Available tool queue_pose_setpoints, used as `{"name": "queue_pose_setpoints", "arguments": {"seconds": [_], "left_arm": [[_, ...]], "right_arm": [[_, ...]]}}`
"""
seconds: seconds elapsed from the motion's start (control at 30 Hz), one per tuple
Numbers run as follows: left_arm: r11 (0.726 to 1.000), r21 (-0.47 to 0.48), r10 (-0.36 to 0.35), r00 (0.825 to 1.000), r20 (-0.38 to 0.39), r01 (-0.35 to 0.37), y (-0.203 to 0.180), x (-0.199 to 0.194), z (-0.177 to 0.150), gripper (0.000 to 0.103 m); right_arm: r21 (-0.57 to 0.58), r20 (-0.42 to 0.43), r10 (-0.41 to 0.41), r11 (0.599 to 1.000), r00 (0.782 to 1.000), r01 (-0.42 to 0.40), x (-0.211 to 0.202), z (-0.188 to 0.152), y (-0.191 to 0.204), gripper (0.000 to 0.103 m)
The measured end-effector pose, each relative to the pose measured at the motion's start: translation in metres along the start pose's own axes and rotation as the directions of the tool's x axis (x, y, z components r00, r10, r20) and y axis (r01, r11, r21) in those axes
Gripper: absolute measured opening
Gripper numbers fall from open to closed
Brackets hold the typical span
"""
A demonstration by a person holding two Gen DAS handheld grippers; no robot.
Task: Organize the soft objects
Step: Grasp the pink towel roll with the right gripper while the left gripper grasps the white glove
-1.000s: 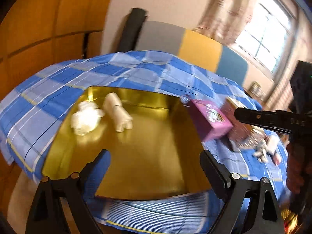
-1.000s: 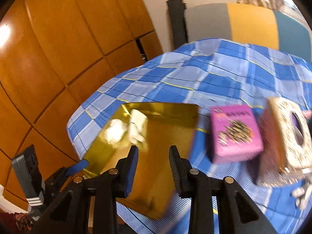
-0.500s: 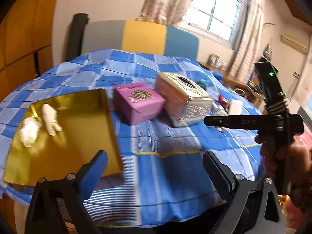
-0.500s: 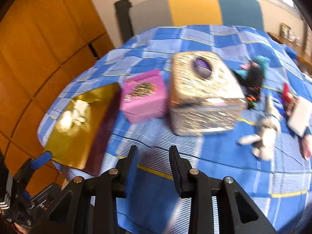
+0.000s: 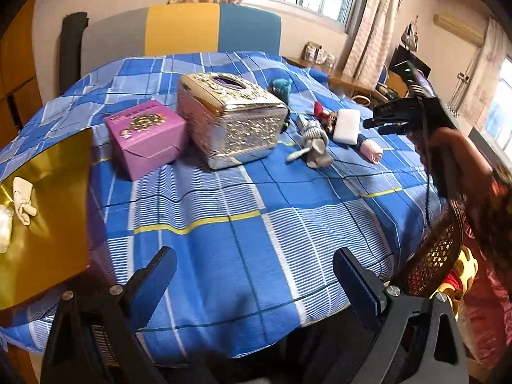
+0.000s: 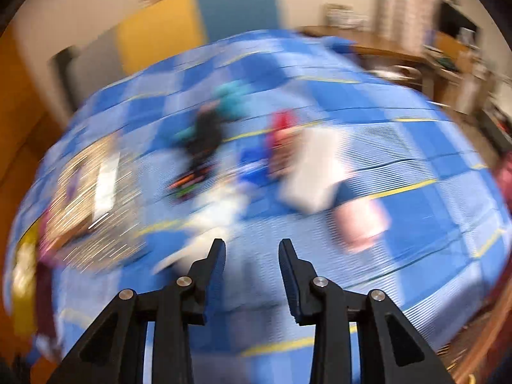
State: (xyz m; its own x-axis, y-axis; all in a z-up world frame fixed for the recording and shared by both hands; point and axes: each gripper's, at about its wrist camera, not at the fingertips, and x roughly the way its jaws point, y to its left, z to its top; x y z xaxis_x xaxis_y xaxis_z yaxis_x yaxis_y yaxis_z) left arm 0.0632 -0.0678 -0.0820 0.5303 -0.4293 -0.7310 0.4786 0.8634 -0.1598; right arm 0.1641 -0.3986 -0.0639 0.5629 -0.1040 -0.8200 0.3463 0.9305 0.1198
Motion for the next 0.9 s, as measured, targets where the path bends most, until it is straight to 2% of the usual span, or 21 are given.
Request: {"name": "queue_pose_setpoints", "arguments": {"seconds": [0.1, 0.13, 0.23, 0.33, 0.47, 0.67, 0.8, 0.87, 0.9], "left_arm": [[1.000, 0.015, 0.011, 1.000, -0.025, -0.011, -0.010, 0.008, 0.005, 0.099], [1.000, 0.017, 0.010, 0.999, -0.031, -0.010, -0.012, 0.010, 0.007, 0.099], [1.000, 0.030, 0.007, 0.999, -0.053, -0.005, -0.021, 0.019, 0.015, 0.099], [0.998, 0.065, 0.013, 0.998, -0.057, -0.009, -0.033, 0.028, 0.026, 0.099], [0.996, 0.086, -0.001, 0.998, -0.066, 0.006, -0.050, 0.045, 0.038, 0.099], [0.992, 0.126, -0.018, 0.998, -0.066, 0.026, -0.080, 0.076, 0.064, 0.099], [0.986, 0.164, -0.008, 0.998, -0.057, 0.018, -0.102, 0.100, 0.084, 0.099], [0.985, 0.171, -0.012, 0.998, -0.062, 0.022, -0.110, 0.111, 0.092, 0.099], [0.985, 0.171, -0.010, 0.998, -0.066, 0.021, -0.114, 0.118, 0.098, 0.099]], "right_arm": [[0.018, -0.070, -0.153, 0.988, 0.986, 0.154, 0.033, 0.028, -0.041, 0.039], [0.018, -0.109, -0.160, 0.986, 0.981, 0.163, 0.047, 0.034, -0.052, 0.039], [0.027, -0.200, -0.083, 0.996, 0.976, 0.090, 0.080, 0.044, -0.072, 0.041], [-0.058, -0.170, -0.201, 0.979, 0.965, 0.194, 0.092, 0.050, -0.074, 0.041], [-0.076, -0.153, -0.178, 0.983, 0.972, 0.168, 0.104, 0.049, -0.077, 0.047], [-0.067, -0.187, -0.168, 0.985, 0.968, 0.158, 0.109, 0.042, -0.083, 0.047], [-0.047, -0.198, -0.159, 0.987, 0.967, 0.152, 0.110, 0.040, -0.085, 0.038], [0.007, -0.194, -0.118, 0.993, 0.974, 0.122, 0.108, 0.042, -0.090, 0.037], [0.059, -0.187, -0.072, 0.995, 0.980, 0.085, 0.104, 0.042, -0.095, 0.036]]}}
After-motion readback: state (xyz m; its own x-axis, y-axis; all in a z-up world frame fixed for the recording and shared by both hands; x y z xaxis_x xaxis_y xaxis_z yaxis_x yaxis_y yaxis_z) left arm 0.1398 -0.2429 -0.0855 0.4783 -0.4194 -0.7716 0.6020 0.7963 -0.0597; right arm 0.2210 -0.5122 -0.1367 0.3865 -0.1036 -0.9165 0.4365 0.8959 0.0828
